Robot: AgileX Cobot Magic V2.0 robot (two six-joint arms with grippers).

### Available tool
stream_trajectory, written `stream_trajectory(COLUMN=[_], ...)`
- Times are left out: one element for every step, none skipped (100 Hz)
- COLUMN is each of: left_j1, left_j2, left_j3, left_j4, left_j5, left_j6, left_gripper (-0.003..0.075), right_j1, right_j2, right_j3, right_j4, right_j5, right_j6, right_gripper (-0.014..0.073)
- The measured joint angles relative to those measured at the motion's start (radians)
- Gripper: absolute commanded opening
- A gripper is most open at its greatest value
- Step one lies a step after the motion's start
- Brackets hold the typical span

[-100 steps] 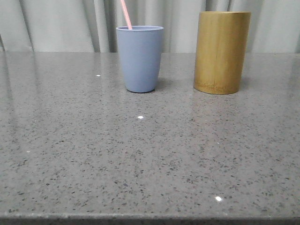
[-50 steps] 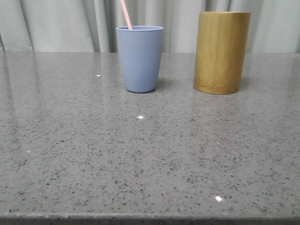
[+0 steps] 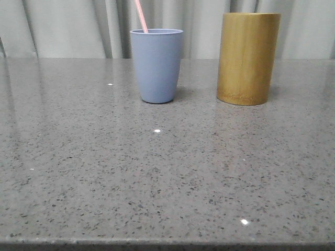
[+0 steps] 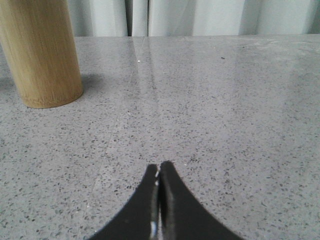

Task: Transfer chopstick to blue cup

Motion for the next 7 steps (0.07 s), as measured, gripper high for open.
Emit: stream_trajectory(left_j1=[0.000, 0.000, 0.000, 0.000, 0.000, 0.000, 0.000], left_j2=[0.000, 0.000, 0.000, 0.000, 0.000, 0.000, 0.000], left_j3=[0.000, 0.000, 0.000, 0.000, 0.000, 0.000, 0.000], left_j4=[0.000, 0.000, 0.000, 0.000, 0.000, 0.000, 0.000], left_j5=[0.000, 0.000, 0.000, 0.000, 0.000, 0.000, 0.000], left_j6=[0.000, 0.000, 0.000, 0.000, 0.000, 0.000, 0.000], left_gripper=[-0.0019, -0.0019, -0.0019, -0.0019, -0.0019, -0.0019, -0.0019], right_j1=[0.000, 0.000, 0.000, 0.000, 0.000, 0.000, 0.000], right_j2=[0.000, 0.000, 0.000, 0.000, 0.000, 0.000, 0.000], right_j3=[0.000, 0.000, 0.000, 0.000, 0.000, 0.000, 0.000], right_j4=[0.000, 0.000, 0.000, 0.000, 0.000, 0.000, 0.000], right_j5=[0.000, 0.000, 0.000, 0.000, 0.000, 0.000, 0.000], right_j6=[0.000, 0.000, 0.000, 0.000, 0.000, 0.000, 0.000], right_gripper=[-0.0105, -0.0105, -0.0105, -0.0105, -0.0105, -0.0105, -0.0105])
